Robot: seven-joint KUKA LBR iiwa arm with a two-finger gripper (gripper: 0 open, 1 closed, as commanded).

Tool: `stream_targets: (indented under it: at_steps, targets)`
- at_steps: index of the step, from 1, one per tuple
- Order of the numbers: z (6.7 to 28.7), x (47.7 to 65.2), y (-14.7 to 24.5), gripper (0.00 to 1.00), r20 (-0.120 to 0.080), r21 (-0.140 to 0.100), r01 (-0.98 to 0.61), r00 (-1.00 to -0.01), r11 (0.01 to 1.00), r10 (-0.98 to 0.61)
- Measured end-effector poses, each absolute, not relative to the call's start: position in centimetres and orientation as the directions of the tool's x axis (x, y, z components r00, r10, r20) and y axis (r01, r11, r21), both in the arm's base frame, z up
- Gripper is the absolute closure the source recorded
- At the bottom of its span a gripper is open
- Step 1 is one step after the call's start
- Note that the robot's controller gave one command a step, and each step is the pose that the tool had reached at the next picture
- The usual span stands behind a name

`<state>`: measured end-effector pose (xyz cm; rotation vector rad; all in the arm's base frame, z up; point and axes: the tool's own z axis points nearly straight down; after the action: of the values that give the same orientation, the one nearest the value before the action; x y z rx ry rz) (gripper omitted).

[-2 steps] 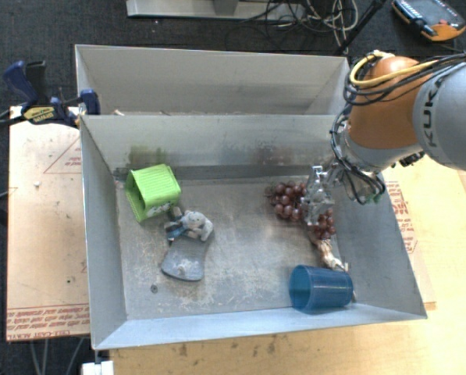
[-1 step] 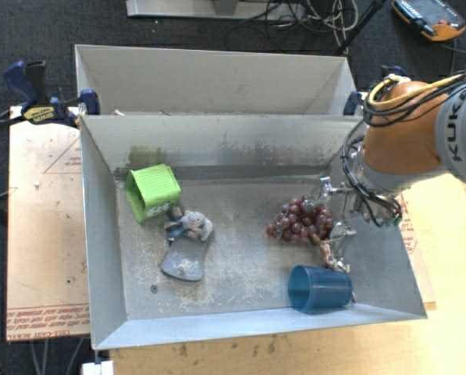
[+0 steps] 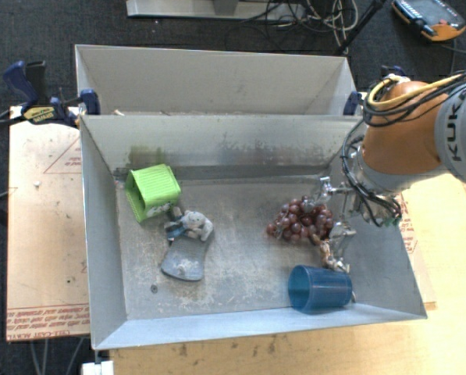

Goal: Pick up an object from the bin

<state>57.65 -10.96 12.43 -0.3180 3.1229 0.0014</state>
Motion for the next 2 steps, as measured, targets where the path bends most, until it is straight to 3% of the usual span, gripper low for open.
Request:
stream_targets:
  at_steps: [1,2]
  targets:
    - [8.19,59.68,-10.76,1.0,-0.031,-0.017,-0.58,-0.814,0.815,-0.58]
    - [8.19,59.67,-10.76,1.0,-0.03,-0.017,-0.58,-0.814,0.815,-0.58]
